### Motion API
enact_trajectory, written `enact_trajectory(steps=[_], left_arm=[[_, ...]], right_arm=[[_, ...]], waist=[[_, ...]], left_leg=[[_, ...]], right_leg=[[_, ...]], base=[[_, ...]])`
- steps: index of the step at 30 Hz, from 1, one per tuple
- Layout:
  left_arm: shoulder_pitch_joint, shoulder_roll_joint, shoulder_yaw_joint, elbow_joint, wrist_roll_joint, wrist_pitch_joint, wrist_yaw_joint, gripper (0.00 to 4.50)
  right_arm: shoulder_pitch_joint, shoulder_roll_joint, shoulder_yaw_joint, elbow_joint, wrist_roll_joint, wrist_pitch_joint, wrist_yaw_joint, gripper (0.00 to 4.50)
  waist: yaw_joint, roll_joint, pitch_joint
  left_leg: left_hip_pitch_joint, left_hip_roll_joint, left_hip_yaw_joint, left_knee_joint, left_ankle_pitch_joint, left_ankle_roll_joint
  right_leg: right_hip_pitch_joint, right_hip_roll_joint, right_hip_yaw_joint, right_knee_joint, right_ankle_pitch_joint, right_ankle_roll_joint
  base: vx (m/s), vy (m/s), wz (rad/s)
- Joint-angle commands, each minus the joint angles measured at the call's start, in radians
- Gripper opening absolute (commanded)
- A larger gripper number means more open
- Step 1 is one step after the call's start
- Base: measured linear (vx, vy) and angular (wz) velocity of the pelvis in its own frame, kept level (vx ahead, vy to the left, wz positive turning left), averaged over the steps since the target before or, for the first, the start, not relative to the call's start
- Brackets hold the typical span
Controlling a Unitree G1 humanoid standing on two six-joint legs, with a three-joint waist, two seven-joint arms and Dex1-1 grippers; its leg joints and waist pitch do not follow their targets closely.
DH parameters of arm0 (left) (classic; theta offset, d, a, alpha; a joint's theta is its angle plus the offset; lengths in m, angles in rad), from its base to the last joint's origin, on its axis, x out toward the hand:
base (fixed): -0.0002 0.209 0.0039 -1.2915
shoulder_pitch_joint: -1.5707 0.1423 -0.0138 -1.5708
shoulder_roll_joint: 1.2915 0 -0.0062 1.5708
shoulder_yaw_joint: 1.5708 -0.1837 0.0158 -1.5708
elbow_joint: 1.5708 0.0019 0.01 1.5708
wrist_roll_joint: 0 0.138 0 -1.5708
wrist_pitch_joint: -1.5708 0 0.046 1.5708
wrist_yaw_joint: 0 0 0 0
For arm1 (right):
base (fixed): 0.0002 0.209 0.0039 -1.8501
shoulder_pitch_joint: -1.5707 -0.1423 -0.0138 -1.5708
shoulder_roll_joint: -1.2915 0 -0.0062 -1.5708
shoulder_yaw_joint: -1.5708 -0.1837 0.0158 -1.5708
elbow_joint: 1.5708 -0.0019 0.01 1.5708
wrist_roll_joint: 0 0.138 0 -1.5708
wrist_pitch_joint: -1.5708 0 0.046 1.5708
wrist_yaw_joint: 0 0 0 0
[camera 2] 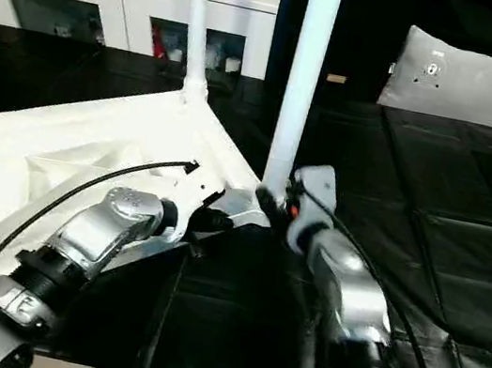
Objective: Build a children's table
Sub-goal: Rotate leg to tighten
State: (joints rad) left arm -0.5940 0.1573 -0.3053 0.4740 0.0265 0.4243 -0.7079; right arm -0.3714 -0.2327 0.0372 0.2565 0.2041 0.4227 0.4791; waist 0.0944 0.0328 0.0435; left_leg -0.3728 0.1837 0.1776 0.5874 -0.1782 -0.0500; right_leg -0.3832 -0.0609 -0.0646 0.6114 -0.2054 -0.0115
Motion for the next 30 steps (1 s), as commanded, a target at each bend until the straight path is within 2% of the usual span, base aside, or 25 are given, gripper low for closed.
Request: enact_trajectory(steps=[1, 4, 5, 7, 10, 12, 14, 15, 17, 21, 22, 23, 25, 27, 30], left_arm=[[-0.001, 0.018, -0.001, -0.029, -0.003, -0.062, -0.036, 0.00], [0.008, 0.064, -0.026, -0.035, -0.010, -0.125, -0.139, 0.00], [0.009, 0.072, -0.031, -0.036, -0.013, -0.138, -0.160, 0.00], [0.012, 0.097, -0.049, -0.038, -0.013, -0.172, -0.210, 0.00], [0.026, 0.137, -0.075, -0.055, -0.027, -0.227, -0.307, 0.00], [0.029, 0.152, -0.086, -0.058, -0.026, -0.247, -0.336, 0.00], [0.031, 0.177, -0.104, -0.052, -0.017, -0.289, -0.387, 0.00], [0.031, 0.177, -0.104, -0.052, -0.017, -0.289, -0.387, 0.00], [0.032, 0.210, -0.127, -0.048, -0.018, -0.323, -0.471, 0.00], [0.032, 0.233, -0.137, -0.051, -0.021, -0.336, -0.519, 0.00], [0.032, 0.235, -0.136, -0.051, -0.023, -0.337, -0.525, 0.00], [0.032, 0.237, -0.135, -0.048, -0.023, -0.340, -0.527, 0.00], [0.030, 0.238, -0.135, -0.043, -0.022, -0.345, -0.527, 0.00], [0.026, 0.235, -0.132, -0.030, -0.020, -0.353, -0.527, 0.00], [0.024, 0.233, -0.130, -0.024, -0.021, -0.358, -0.530, 0.00]], right_arm=[[0.003, -0.012, 0.018, -0.002, 0.017, -0.006, 0.054, 3.41], [0.006, -0.097, -0.002, -0.008, 0.037, -0.036, 0.175, 3.59], [0.006, -0.112, -0.007, -0.008, 0.042, -0.041, 0.197, 3.84], [0.007, -0.158, -0.001, -0.010, 0.044, -0.056, 0.267, 3.92], [0.011, -0.229, 0.040, -0.019, 0.016, -0.110, 0.361, 4.11], [0.011, -0.246, 0.048, -0.022, 0.022, -0.119, 0.404, 4.11], [0.007, -0.264, 0.052, -0.021, 0.054, -0.132, 0.492, 4.11], [0.007, -0.264, 0.052, -0.021, 0.054, -0.132, 0.492, 3.95], [-0.002, -0.269, 0.055, -0.009, 0.100, -0.141, 0.591, 3.95], [-0.002, -0.278, 0.079, -0.013, 0.122, -0.130, 0.662, 3.56], [-0.002, -0.280, 0.085, -0.014, 0.127, -0.125, 0.676, 3.56], [-0.002, -0.281, 0.088, -0.014, 0.127, -0.122, 0.683, 3.30], [-0.002, -0.281, 0.091, -0.013, 0.125, -0.118, 0.688, 3.22], [-0.003, -0.282, 0.095, -0.009, 0.122, -0.106, 0.706, 3.09], [0.001, -0.285, 0.099, -0.008, 0.124, -0.101, 0.723, 2.77]], waist=[[0.009, -0.015, -0.054], [0.012, -0.015, -0.059], [0.016, -0.017, -0.059], [0.021, -0.016, -0.060], [0.031, -0.016, -0.063], [0.038, -0.016, -0.065], [0.047, -0.018, -0.063], [0.052, -0.016, -0.062], [0.058, -0.015, -0.061], [0.069, -0.015, -0.060], [0.070, -0.015, -0.060], [0.071, -0.016, -0.060], [0.072, -0.016, -0.061], [0.072, -0.020, -0.063], [0.074, -0.018, -0.064]], left_leg=[[0.010, 0.045, -0.023, -0.072, -0.207, 0.015], [0.007, 0.048, -0.022, -0.068, -0.168, 0.029], [0.007, 0.049, -0.022, -0.066, -0.152, 0.038], [0.009, 0.050, -0.019, -0.063, -0.139, 0.045], [0.010, 0.050, -0.018, -0.059, -0.122, 0.059], [0.006, 0.053, -0.016, -0.055, -0.096, 0.073], [0.007, 0.054, -0.016, -0.054, -0.106, 0.080], [0.009, 0.057, -0.015, -0.055, -0.123, 0.078], [0.010, 0.059, -0.016, -0.057, -0.142, 0.073], [0.013, 0.061, -0.017, -0.060, -0.170, 0.054], [0.012, 0.061, -0.017, -0.061, -0.169, 0.051], [0.013, 0.061, -0.017, -0.061, -0.171, 0.048], [0.012, 0.061, -0.018, -0.060, -0.162, 0.045], [0.010, 0.059, -0.017, -0.058, -0.147, 0.049], [0.008, 0.058, -0.017, -0.056, -0.138, 0.056]], right_leg=[[0.042, -0.093, 0.051, -0.089, -0.242, -0.150], [0.043, -0.094, 0.052, -0.081, -0.185, -0.163], [0.043, -0.093, 0.052, -0.077, -0.152, -0.172], [0.042, -0.092, 0.051, -0.073, -0.116, -0.188], [0.042, -0.094, 0.050, -0.067, -0.077, -0.205], [0.041, -0.093, 0.050, -0.060, -0.033, -0.217], [0.038, -0.092, 0.048, -0.060, -0.045, -0.219], [0.036, -0.094, 0.049, -0.063, -0.074, -0.218], [0.035, -0.096, 0.049, -0.065, -0.106, -0.215], [0.032, -0.096, 0.049, -0.066, -0.152, -0.209], [0.032, -0.096, 0.049, -0.066, -0.153, -0.208], [0.032, -0.097, 0.049, -0.066, -0.155, -0.208], [0.033, -0.097, 0.049, -0.064, -0.149, -0.207], [0.034, -0.097, 0.049, -0.062, -0.124, -0.210], [0.034, -0.096, 0.048, -0.061, -0.120, -0.210]], base=[[0.000, 0.000, 0.00], [0.000, 0.000, 0.00], [0.000, 0.000, 0.00], [0.000, 0.000, 0.00], [0.000, 0.000, 0.00], [0.000, 0.000, 0.00], [0.000, 0.000, 0.00], [0.000, 0.000, 0.00], [0.000, 0.000, 0.00], [0.000, 0.000, 0.00], [0.000, 0.000, 0.00], [0.000, 0.000, 0.00], [0.000, 0.000, 0.00], [0.000, 0.000, 0.00], [0.000, 0.000, 0.00]])
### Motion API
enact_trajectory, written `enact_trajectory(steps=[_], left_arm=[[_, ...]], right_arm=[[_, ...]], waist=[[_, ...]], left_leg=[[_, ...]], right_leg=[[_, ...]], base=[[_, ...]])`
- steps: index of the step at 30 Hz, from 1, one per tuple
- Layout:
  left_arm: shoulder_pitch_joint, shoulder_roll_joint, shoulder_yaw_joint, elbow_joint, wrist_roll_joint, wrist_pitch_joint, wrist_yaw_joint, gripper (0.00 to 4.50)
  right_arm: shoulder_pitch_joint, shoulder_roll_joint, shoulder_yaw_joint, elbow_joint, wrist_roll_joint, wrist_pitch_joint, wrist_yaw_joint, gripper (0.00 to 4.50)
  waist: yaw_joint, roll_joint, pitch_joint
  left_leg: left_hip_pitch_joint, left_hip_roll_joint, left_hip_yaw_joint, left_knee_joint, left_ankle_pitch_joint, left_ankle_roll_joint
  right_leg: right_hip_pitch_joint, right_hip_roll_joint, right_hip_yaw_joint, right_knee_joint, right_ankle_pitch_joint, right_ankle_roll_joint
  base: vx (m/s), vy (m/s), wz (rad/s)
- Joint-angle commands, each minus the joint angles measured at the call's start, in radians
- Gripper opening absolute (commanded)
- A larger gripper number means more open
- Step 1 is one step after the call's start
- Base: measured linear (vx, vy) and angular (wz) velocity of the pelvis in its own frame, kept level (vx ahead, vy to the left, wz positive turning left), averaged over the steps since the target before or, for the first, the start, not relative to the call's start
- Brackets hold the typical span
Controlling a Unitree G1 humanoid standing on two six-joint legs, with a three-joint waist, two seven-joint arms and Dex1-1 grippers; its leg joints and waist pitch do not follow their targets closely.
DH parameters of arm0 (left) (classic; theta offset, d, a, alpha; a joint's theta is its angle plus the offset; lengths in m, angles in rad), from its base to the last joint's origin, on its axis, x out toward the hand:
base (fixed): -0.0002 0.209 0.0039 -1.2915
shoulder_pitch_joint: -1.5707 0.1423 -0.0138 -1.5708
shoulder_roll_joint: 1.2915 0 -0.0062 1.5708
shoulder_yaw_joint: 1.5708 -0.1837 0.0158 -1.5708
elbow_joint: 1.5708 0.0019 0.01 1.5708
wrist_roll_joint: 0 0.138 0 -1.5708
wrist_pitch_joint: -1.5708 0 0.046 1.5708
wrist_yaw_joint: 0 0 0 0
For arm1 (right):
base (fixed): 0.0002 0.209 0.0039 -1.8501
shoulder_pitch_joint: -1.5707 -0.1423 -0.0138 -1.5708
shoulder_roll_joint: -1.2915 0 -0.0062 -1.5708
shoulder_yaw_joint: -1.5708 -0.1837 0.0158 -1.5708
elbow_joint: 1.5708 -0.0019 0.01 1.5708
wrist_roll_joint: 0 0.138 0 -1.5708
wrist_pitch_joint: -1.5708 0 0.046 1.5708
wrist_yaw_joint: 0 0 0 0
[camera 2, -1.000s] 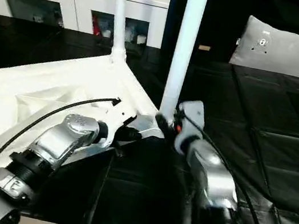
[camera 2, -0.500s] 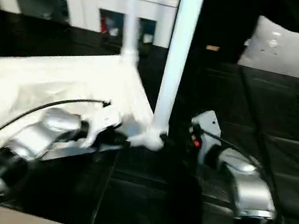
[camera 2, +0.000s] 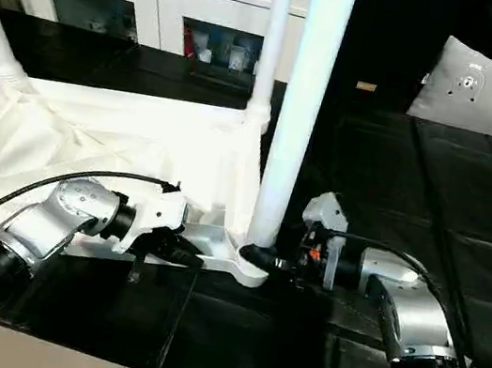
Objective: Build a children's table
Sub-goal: Rotate leg to tighten
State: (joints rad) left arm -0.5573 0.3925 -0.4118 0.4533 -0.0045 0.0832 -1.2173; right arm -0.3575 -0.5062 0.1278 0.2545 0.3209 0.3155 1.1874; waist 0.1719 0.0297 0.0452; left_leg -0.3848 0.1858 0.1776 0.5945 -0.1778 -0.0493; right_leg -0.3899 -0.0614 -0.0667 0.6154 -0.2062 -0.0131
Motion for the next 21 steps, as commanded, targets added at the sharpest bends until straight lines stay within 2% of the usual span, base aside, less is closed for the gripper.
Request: enact_trajectory(steps=[1, 4, 10, 13, 14, 16, 17, 19, 20, 21], left_arm=[[-0.012, -0.003, -0.023, -0.002, 0.010, -0.018, -0.022, 0.00], [-0.011, -0.007, -0.020, 0.002, 0.012, -0.019, -0.022, 0.00], [-0.005, -0.020, -0.005, -0.003, -0.003, 0.002, -0.009, 0.00], [0.005, -0.046, 0.018, -0.014, -0.021, 0.024, 0.032, 0.00], [0.007, -0.052, 0.021, -0.023, -0.023, 0.054, 0.043, 0.00], [0.006, -0.062, 0.026, -0.025, -0.019, 0.086, 0.069, 0.00], [0.000, -0.085, 0.041, -0.024, -0.014, 0.142, 0.126, 0.00], [-0.007, -0.107, 0.056, -0.019, -0.009, 0.183, 0.180, 0.00], [-0.025, -0.141, 0.084, 0.005, -0.003, 0.218, 0.263, 0.00], [-0.047, -0.176, 0.116, 0.032, 0.002, 0.255, 0.347, 0.00]], right_arm=[[-0.012, -0.013, 0.009, -0.007, 0.010, 0.006, 0.016, 2.73], [-0.008, -0.012, 0.007, -0.010, 0.017, 0.010, 0.017, 2.50], [0.014, -0.005, 0.003, -0.040, 0.035, 0.042, 0.024, 2.17], [0.043, 0.032, -0.010, -0.093, 0.067, 0.116, -0.032, 2.10], [0.046, 0.060, -0.005, -0.101, 0.039, 0.140, -0.114, 2.09], [0.045, 0.082, -0.007, -0.101, 0.018, 0.150, -0.173, 2.08], [0.041, 0.117, -0.017, -0.095, -0.012, 0.165, -0.267, 2.07], [0.034, 0.147, -0.026, -0.084, -0.037, 0.170, -0.343, 2.07], [0.017, 0.180, -0.041, -0.059, -0.061, 0.179, -0.423, 2.07], [-0.005, 0.219, -0.061, -0.030, -0.095, 0.192, -0.524, 2.07]], waist=[[-0.003, -0.016, -0.065], [-0.003, -0.014, -0.066], [-0.001, -0.019, -0.066], [0.000, -0.020, -0.066], [-0.002, -0.020, -0.065], [-0.007, -0.020, -0.060], [-0.013, -0.016, -0.057], [-0.020, -0.018, -0.051], [-0.026, -0.020, -0.049], [-0.037, -0.018, -0.047]], left_leg=[[0.020, 0.056, -0.017, -0.064, -0.137, 0.055], [0.021, 0.057, -0.017, -0.063, -0.134, 0.054], [0.021, 0.056, -0.017, -0.063, -0.128, 0.056], [0.021, 0.058, -0.017, -0.064, -0.119, 0.058], [0.022, 0.058, -0.017, -0.065, -0.125, 0.056], [0.023, 0.055, -0.019, -0.070, -0.161, 0.039], [0.025, 0.055, -0.019, -0.074, -0.193, 0.018], [0.030, 0.054, -0.022, -0.080, -0.250, -0.010], [0.033, 0.052, -0.026, -0.083, -0.280, -0.020], [0.036, 0.052, -0.028, -0.086, -0.307, -0.034]], right_leg=[[0.041, -0.096, 0.050, -0.065, -0.120, -0.207], [0.040, -0.096, 0.050, -0.065, -0.118, -0.208], [0.041, -0.095, 0.050, -0.064, -0.121, -0.204], [0.040, -0.095, 0.050, -0.063, -0.119, -0.202], [0.038, -0.096, 0.050, -0.064, -0.127, -0.203], [0.037, -0.098, 0.050, -0.072, -0.189, -0.193], [0.035, -0.097, 0.051, -0.077, -0.243, -0.182], [0.033, -0.101, 0.051, -0.088, -0.337, -0.166], [0.034, -0.103, 0.050, -0.096, -0.398, -0.146], [0.031, -0.101, 0.050, -0.099, -0.423, -0.140]], base=[[0.000, 0.000, 0.00], [0.000, 0.000, 0.00], [0.000, 0.000, 0.00], [0.000, 0.000, 0.00], [0.000, 0.000, 0.00], [0.000, 0.000, 0.00], [0.000, 0.000, 0.00], [0.000, 0.000, 0.00], [0.000, 0.000, 0.00], [0.000, 0.000, 0.00]])
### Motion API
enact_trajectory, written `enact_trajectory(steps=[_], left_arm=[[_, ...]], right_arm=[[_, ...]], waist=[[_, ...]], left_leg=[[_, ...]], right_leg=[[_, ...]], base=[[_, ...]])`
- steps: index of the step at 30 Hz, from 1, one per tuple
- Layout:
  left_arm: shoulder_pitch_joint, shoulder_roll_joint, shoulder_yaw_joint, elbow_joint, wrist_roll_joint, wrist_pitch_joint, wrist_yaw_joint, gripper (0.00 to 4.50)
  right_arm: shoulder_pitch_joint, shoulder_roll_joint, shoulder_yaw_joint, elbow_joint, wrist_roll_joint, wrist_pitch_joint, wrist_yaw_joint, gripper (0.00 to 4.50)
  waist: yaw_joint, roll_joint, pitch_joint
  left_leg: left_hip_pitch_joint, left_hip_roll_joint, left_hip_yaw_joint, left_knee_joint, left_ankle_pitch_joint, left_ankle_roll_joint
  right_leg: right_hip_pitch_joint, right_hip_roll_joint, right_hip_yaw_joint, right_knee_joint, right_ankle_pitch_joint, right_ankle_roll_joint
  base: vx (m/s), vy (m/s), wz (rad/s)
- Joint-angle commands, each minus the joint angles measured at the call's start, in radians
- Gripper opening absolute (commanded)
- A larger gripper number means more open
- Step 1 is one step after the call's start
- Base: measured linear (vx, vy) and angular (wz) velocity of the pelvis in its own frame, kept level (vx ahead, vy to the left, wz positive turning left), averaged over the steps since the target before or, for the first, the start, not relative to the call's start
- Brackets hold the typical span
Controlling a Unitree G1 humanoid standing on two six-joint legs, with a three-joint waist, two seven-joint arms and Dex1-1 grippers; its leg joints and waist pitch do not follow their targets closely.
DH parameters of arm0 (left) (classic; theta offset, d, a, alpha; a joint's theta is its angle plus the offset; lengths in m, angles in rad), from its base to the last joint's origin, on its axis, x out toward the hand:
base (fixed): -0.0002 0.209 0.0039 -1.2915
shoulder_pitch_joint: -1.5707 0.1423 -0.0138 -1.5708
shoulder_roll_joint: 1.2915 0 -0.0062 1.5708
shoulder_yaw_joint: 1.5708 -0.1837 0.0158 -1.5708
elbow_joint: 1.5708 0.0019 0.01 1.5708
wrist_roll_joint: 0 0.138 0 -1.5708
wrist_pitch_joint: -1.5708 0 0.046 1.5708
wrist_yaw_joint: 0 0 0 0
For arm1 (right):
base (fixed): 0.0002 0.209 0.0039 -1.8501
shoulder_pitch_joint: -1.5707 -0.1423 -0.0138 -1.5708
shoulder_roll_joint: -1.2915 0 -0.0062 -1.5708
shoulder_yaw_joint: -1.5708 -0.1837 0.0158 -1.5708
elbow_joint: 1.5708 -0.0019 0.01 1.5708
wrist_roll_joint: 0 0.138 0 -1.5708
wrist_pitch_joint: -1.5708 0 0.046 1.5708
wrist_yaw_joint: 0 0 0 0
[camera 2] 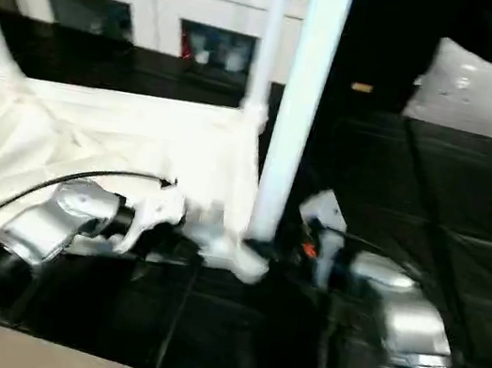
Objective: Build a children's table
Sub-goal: Rotate leg to tighten
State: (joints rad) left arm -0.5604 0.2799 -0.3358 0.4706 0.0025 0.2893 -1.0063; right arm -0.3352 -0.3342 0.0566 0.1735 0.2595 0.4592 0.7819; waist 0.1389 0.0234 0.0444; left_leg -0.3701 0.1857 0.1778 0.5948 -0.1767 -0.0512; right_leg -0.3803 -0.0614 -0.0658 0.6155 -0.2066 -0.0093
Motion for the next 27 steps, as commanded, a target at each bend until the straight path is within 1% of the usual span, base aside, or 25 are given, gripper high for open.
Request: enact_trajectory(steps=[1, 2, 3, 4, 5, 6, 7, 8, 9, 10, 11, 12, 13, 16, 17, 18, 19, 20, 21, 22, 24, 26, 27], left_arm=[[-0.058, -0.087, 0.061, 0.032, -0.002, 0.073, 0.191, 0.00], [-0.072, -0.107, 0.075, 0.050, 0.003, 0.080, 0.238, 0.00], [-0.072, -0.107, 0.075, 0.050, 0.003, 0.080, 0.238, 0.00], [-0.091, -0.138, 0.091, 0.068, 0.013, 0.084, 0.310, 0.00], [-0.095, -0.150, 0.091, 0.067, 0.022, 0.081, 0.333, 0.00], [-0.094, -0.154, 0.087, 0.064, 0.026, 0.079, 0.338, 0.00], [-0.090, -0.156, 0.080, 0.057, 0.032, 0.076, 0.334, 0.00], [-0.089, -0.156, 0.079, 0.055, 0.033, 0.077, 0.334, 0.00], [-0.077, -0.157, 0.065, 0.036, 0.038, 0.080, 0.320, 0.00], [-0.069, -0.154, 0.057, 0.026, 0.041, 0.080, 0.308, 0.00], [-0.063, -0.151, 0.049, 0.021, 0.046, 0.072, 0.299, 0.00], [-0.060, -0.146, 0.043, 0.020, 0.049, 0.060, 0.290, 0.00], [-0.057, -0.139, 0.039, 0.020, 0.051, 0.049, 0.281, 0.00], [-0.055, -0.120, 0.030, 0.021, 0.051, 0.035, 0.260, 0.00], [-0.052, -0.110, 0.026, 0.018, 0.049, 0.019, 0.241, 0.00], [-0.050, -0.104, 0.024, 0.016, 0.046, 0.007, 0.229, 0.00], [-0.043, -0.088, 0.019, 0.008, 0.036, -0.018, 0.188, 0.00], [-0.042, -0.087, 0.019, 0.008, 0.036, -0.021, 0.185, 0.00], [-0.038, -0.074, 0.012, 0.003, 0.033, -0.048, 0.158, 0.00], [-0.035, -0.067, 0.008, 0.002, 0.032, -0.066, 0.140, 0.00], [-0.029, -0.048, -0.004, 0.001, 0.029, -0.098, 0.096, 0.00], [-0.024, -0.028, -0.016, -0.005, 0.021, -0.118, 0.046, 0.00], [-0.022, -0.019, -0.022, -0.009, 0.018, -0.125, 0.025, 0.00]], right_arm=[[-0.041, 0.072, -0.003, 0.070, -0.056, 0.058, -0.187, 2.05], [-0.060, 0.099, -0.023, 0.099, -0.082, 0.069, -0.273, 2.05], [-0.060, 0.099, -0.023, 0.099, -0.082, 0.069, -0.273, 2.05], [-0.082, 0.135, -0.050, 0.133, -0.068, 0.068, -0.334, 2.37], [-0.084, 0.145, -0.051, 0.135, -0.056, 0.052, -0.328, 2.56], [-0.083, 0.147, -0.047, 0.133, -0.054, 0.044, -0.322, 2.56], [-0.080, 0.146, -0.042, 0.130, -0.056, 0.040, -0.315, 2.69], [-0.080, 0.146, -0.041, 0.129, -0.058, 0.040, -0.316, 2.72], [-0.073, 0.147, -0.035, 0.118, -0.063, 0.032, -0.305, 2.84], [-0.069, 0.147, -0.037, 0.110, -0.057, 0.029, -0.295, 2.84], [-0.067, 0.148, -0.041, 0.103, -0.058, 0.023, -0.287, 3.02], [-0.065, 0.144, -0.043, 0.098, -0.060, 0.014, -0.278, 3.02], [-0.062, 0.131, -0.044, 0.094, -0.060, 0.010, -0.263, 3.16], [-0.054, 0.093, -0.046, 0.092, -0.051, -0.016, -0.222, 3.44], [-0.049, 0.074, -0.051, 0.087, -0.039, -0.022, -0.191, 3.44], [-0.047, 0.063, -0.054, 0.084, -0.032, -0.025, -0.173, 3.56], [-0.039, 0.025, -0.050, 0.077, -0.026, -0.036, -0.117, 3.66], [-0.038, 0.022, -0.049, 0.077, -0.026, -0.037, -0.113, 3.66], [-0.033, -0.004, -0.043, 0.072, -0.025, -0.047, -0.070, 3.79], [-0.030, -0.017, -0.040, 0.070, -0.024, -0.053, -0.047, 3.98], [-0.026, -0.046, -0.038, 0.062, -0.012, -0.065, 0.011, 4.05], [-0.025, -0.072, -0.037, 0.053, 0.007, -0.067, 0.070, 4.33], [-0.026, -0.083, -0.034, 0.050, 0.013, -0.065, 0.093, 4.33]], waist=[[-0.012, -0.013, -0.043], [-0.018, -0.018, -0.048], [-0.025, -0.018, -0.051], [-0.028, -0.021, -0.050], [-0.032, -0.021, -0.051], [-0.031, -0.023, -0.053], [-0.029, -0.023, -0.053], [-0.027, -0.023, -0.055], [-0.026, -0.021, -0.057], [-0.026, -0.022, -0.059], [-0.025, -0.021, -0.062], [-0.023, -0.017, -0.063], [-0.024, -0.018, -0.062], [-0.021, -0.017, -0.061], [-0.021, -0.018, -0.059], [-0.020, -0.019, -0.058], [-0.021, -0.019, -0.057], [-0.021, -0.020, -0.057], [-0.022, -0.018, -0.057], [-0.022, -0.019, -0.057], [-0.020, -0.020, -0.057], [-0.018, -0.018, -0.058], [-0.017, -0.021, -0.058]], left_leg=[[0.022, 0.051, -0.027, -0.087, -0.320, -0.041], [0.025, 0.047, -0.031, -0.087, -0.322, -0.053], [0.014, 0.045, -0.034, -0.089, -0.288, -0.048], [0.012, 0.047, -0.033, -0.091, -0.277, -0.041], [0.014, 0.046, -0.029, -0.087, -0.271, -0.030], [0.017, 0.044, -0.025, -0.083, -0.254, -0.018], [0.015, 0.043, -0.024, -0.081, -0.241, -0.009], [0.010, 0.042, -0.023, -0.080, -0.204, 0.005], [0.008, 0.042, -0.022, -0.078, -0.174, 0.014], [0.008, 0.042, -0.021, -0.077, -0.161, 0.020], [0.006, 0.043, -0.021, -0.075, -0.136, 0.029], [0.005, 0.043, -0.021, -0.073, -0.112, 0.038], [0.005, 0.042, -0.020, -0.072, -0.110, 0.042], [0.007, 0.044, -0.019, -0.073, -0.119, 0.047], [0.008, 0.044, -0.019, -0.074, -0.137, 0.046], [0.008, 0.044, -0.019, -0.075, -0.152, 0.045], [0.007, 0.045, -0.020, -0.076, -0.154, 0.044], [0.007, 0.045, -0.020, -0.076, -0.161, 0.044], [0.007, 0.045, -0.020, -0.076, -0.165, 0.043], [0.008, 0.046, -0.020, -0.076, -0.165, 0.043], [0.008, 0.046, -0.019, -0.074, -0.161, 0.050], [0.009, 0.048, -0.019, -0.074, -0.159, 0.056], [0.009, 0.049, -0.019, -0.074, -0.150, 0.060]], right_leg=[[0.019, -0.098, 0.049, -0.099, -0.434, -0.145], [0.023, -0.102, 0.047, -0.102, -0.456, -0.135], [0.032, -0.103, 0.046, -0.099, -0.422, -0.128], [0.033, -0.102, 0.047, -0.100, -0.399, -0.126], [0.028, -0.099, 0.048, -0.100, -0.364, -0.132], [0.027, -0.099, 0.052, -0.099, -0.331, -0.138], [0.029, -0.099, 0.052, -0.098, -0.313, -0.140], [0.034, -0.098, 0.053, -0.093, -0.265, -0.147], [0.036, -0.097, 0.053, -0.087, -0.217, -0.156], [0.037, -0.097, 0.052, -0.085, -0.196, -0.160], [0.039, -0.096, 0.052, -0.079, -0.149, -0.171], [0.039, -0.095, 0.051, -0.074, -0.101, -0.182], [0.040, -0.093, 0.051, -0.075, -0.088, -0.185], [0.041, -0.094, 0.050, -0.075, -0.087, -0.197], [0.041, -0.095, 0.050, -0.078, -0.112, -0.197], [0.042, -0.095, 0.050, -0.081, -0.139, -0.190], [0.043, -0.096, 0.050, -0.082, -0.146, -0.189], [0.043, -0.095, 0.049, -0.084, -0.160, -0.184], [0.042, -0.095, 0.049, -0.084, -0.169, -0.183], [0.042, -0.095, 0.049, -0.084, -0.171, -0.183], [0.041, -0.096, 0.050, -0.084, -0.170, -0.186], [0.041, -0.096, 0.049, -0.082, -0.163, -0.190], [0.040, -0.096, 0.049, -0.078, -0.149, -0.197]], base=[[0.000, 0.000, 0.00], [0.000, 0.000, 0.00], [0.000, 0.000, 0.00], [0.000, 0.000, 0.00], [0.000, 0.000, 0.00], [0.000, 0.000, 0.00], [0.000, 0.000, 0.00], [0.000, 0.000, 0.00], [0.000, 0.000, 0.00], [0.000, 0.000, 0.00], [0.000, 0.000, 0.00], [0.000, 0.000, 0.00], [0.000, 0.000, 0.00], [0.000, 0.000, 0.00], [0.000, 0.000, 0.00], [0.000, 0.000, 0.00], [0.000, 0.000, 0.00], [0.000, 0.000, 0.00], [0.000, 0.000, 0.00], [0.000, 0.000, 0.00], [0.000, 0.000, 0.00], [0.000, 0.000, 0.00], [0.000, 0.000, 0.00]])
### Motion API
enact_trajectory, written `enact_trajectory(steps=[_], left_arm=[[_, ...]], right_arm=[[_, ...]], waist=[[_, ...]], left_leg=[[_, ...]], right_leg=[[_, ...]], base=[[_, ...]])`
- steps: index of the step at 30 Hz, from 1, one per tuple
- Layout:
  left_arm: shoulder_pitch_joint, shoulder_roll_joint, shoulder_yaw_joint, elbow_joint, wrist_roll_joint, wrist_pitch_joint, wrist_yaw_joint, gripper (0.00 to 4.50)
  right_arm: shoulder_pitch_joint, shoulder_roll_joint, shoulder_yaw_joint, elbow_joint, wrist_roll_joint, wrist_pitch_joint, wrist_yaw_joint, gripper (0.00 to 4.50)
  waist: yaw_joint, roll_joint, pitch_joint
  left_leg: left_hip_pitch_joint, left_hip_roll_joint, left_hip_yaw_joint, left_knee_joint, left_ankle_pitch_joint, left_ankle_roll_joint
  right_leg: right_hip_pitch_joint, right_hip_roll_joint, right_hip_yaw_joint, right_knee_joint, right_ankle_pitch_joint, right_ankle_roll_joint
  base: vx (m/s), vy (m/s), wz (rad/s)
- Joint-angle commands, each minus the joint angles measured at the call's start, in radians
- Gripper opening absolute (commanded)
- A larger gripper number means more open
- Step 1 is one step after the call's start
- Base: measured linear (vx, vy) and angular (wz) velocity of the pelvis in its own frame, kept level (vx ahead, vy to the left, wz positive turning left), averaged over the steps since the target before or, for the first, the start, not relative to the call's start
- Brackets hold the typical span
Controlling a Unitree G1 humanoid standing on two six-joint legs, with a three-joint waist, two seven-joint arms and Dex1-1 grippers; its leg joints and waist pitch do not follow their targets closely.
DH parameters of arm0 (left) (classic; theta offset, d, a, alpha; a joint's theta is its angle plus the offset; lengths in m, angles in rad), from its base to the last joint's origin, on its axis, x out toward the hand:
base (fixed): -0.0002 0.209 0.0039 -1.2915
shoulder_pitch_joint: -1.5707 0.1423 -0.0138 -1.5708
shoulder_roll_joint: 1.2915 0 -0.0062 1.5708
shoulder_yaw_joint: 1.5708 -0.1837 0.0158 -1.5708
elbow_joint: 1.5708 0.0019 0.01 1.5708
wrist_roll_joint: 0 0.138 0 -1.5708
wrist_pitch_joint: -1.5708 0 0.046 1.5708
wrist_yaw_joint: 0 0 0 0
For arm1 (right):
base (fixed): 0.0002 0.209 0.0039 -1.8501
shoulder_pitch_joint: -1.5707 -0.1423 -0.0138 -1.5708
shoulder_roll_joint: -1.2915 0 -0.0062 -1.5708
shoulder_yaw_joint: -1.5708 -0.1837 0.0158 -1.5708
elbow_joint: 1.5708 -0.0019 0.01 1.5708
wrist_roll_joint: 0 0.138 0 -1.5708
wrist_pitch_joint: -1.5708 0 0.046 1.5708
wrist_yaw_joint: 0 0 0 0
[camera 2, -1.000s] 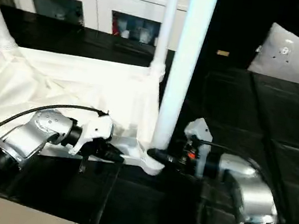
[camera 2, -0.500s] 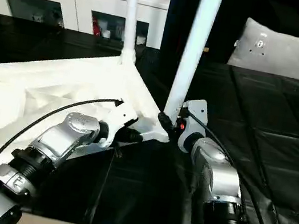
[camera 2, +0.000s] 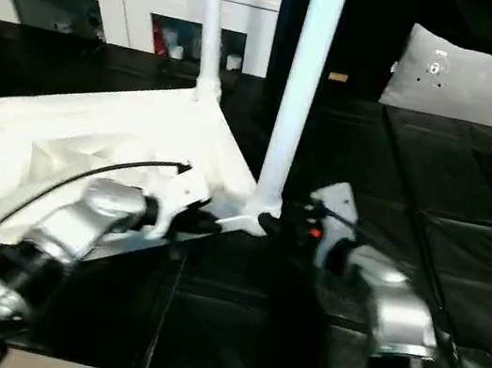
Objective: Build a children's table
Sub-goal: Rotate leg to tighten
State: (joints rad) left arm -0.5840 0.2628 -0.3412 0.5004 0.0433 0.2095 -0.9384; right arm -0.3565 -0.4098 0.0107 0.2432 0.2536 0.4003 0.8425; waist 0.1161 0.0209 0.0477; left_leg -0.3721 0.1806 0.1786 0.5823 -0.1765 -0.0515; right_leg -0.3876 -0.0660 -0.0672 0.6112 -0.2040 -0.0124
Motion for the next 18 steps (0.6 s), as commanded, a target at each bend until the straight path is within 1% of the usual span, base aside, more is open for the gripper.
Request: enact_trajectory(steps=[1, 2, 3, 4, 5, 7, 8, 9, 11, 13, 14, 16, 17, 18], left_arm=[[0.003, 0.008, -0.021, -0.043, -0.027, -0.051, -0.064, 0.00], [0.005, 0.024, -0.029, -0.051, -0.035, -0.057, -0.099, 0.00], [0.005, 0.024, -0.029, -0.051, -0.035, -0.057, -0.099, 0.00], [0.006, 0.032, -0.031, -0.054, -0.038, -0.062, -0.119, 0.00], [0.012, 0.055, -0.039, -0.069, -0.049, -0.065, -0.177, 0.00], [0.020, 0.076, -0.048, -0.082, -0.054, -0.069, -0.221, 0.00], [0.025, 0.088, -0.053, -0.091, -0.056, -0.072, -0.247, 0.00], [0.025, 0.088, -0.053, -0.091, -0.056, -0.072, -0.248, 0.00], [0.030, 0.104, -0.058, -0.100, -0.058, -0.074, -0.278, 0.00], [0.031, 0.111, -0.061, -0.104, -0.061, -0.073, -0.287, 0.00], [0.032, 0.114, -0.061, -0.105, -0.060, -0.075, -0.290, 0.00], [0.033, 0.115, -0.060, -0.104, -0.060, -0.076, -0.292, 0.00], [0.033, 0.116, -0.060, -0.105, -0.061, -0.077, -0.294, 0.00], [0.033, 0.116, -0.060, -0.104, -0.060, -0.078, -0.292, 0.00]], right_arm=[[-0.005, -0.021, 0.018, -0.023, 0.025, 0.000, 0.058, 4.41], [-0.005, -0.049, 0.036, -0.026, 0.028, 0.008, 0.105, 4.47], [-0.005, -0.049, 0.036, -0.026, 0.028, 0.008, 0.105, 4.47], [-0.005, -0.064, 0.048, -0.025, 0.028, 0.008, 0.132, 4.47], [-0.006, -0.082, 0.064, -0.027, 0.039, 0.012, 0.187, 4.47], [-0.004, -0.088, 0.073, -0.033, 0.051, 0.018, 0.230, 4.47], [-0.003, -0.089, 0.078, -0.037, 0.056, 0.017, 0.249, 4.22], [-0.003, -0.089, 0.078, -0.037, 0.057, 0.017, 0.249, 4.22], [-0.004, -0.088, 0.080, -0.036, 0.069, 0.024, 0.273, 4.12], [-0.005, -0.090, 0.085, -0.034, 0.067, 0.013, 0.284, 3.88], [-0.005, -0.089, 0.088, -0.034, 0.065, 0.007, 0.286, 3.77], [-0.001, -0.088, 0.093, -0.039, 0.065, 0.003, 0.285, 3.71], [0.000, -0.090, 0.096, -0.038, 0.067, 0.003, 0.290, 3.71], [0.001, -0.090, 0.099, -0.039, 0.067, 0.002, 0.293, 3.56]], waist=[[0.006, -0.017, -0.061], [0.008, -0.016, -0.062], [0.009, -0.021, -0.061], [0.013, -0.019, -0.061], [0.017, -0.018, -0.061], [0.024, -0.020, -0.060], [0.027, -0.020, -0.060], [0.032, -0.017, -0.059], [0.036, -0.018, -0.058], [0.039, -0.017, -0.059], [0.041, -0.018, -0.059], [0.042, -0.018, -0.059], [0.043, -0.021, -0.059], [0.044, -0.023, -0.060]], left_leg=[[0.011, 0.055, -0.020, -0.061, -0.147, 0.060], [0.013, 0.056, -0.019, -0.060, -0.151, 0.062], [0.013, 0.055, -0.018, -0.060, -0.152, 0.065], [0.014, 0.057, -0.017, -0.059, -0.148, 0.066], [0.013, 0.057, -0.018, -0.060, -0.149, 0.064], [0.013, 0.059, -0.017, -0.060, -0.152, 0.066], [0.013, 0.059, -0.016, -0.059, -0.154, 0.064], [0.016, 0.060, -0.015, -0.059, -0.161, 0.061], [0.016, 0.062, -0.017, -0.062, -0.174, 0.053], [0.016, 0.063, -0.019, -0.064, -0.180, 0.043], [0.017, 0.063, -0.019, -0.064, -0.184, 0.039], [0.017, 0.062, -0.019, -0.064, -0.182, 0.035], [0.016, 0.061, -0.018, -0.063, -0.177, 0.034], [0.015, 0.060, -0.018, -0.062, -0.168, 0.036]], right_leg=[[0.047, -0.091, 0.051, -0.073, -0.146, -0.198], [0.045, -0.091, 0.051, -0.073, -0.140, -0.205], [0.044, -0.089, 0.050, -0.073, -0.140, -0.206], [0.043, -0.091, 0.051, -0.072, -0.140, -0.211], [0.045, -0.092, 0.050, -0.072, -0.147, -0.212], [0.043, -0.092, 0.050, -0.070, -0.151, -0.213], [0.042, -0.092, 0.051, -0.070, -0.155, -0.213], [0.038, -0.092, 0.051, -0.071, -0.165, -0.213], [0.039, -0.094, 0.051, -0.072, -0.187, -0.209], [0.038, -0.094, 0.051, -0.071, -0.194, -0.206], [0.038, -0.095, 0.051, -0.071, -0.191, -0.207], [0.038, -0.096, 0.052, -0.071, -0.184, -0.208], [0.040, -0.096, 0.052, -0.070, -0.174, -0.209], [0.041, -0.096, 0.052, -0.068, -0.164, -0.209]], base=[[0.000, 0.000, 0.00], [0.000, 0.000, 0.00], [0.000, 0.000, 0.00], [0.000, 0.000, 0.00], [0.000, 0.000, 0.00], [0.000, 0.000, 0.00], [0.000, 0.000, 0.00], [0.000, 0.000, 0.00], [0.000, 0.000, 0.00], [0.000, 0.000, 0.00], [0.000, 0.000, 0.00], [0.000, 0.000, 0.00], [0.000, 0.000, 0.00], [0.000, 0.000, 0.00]])
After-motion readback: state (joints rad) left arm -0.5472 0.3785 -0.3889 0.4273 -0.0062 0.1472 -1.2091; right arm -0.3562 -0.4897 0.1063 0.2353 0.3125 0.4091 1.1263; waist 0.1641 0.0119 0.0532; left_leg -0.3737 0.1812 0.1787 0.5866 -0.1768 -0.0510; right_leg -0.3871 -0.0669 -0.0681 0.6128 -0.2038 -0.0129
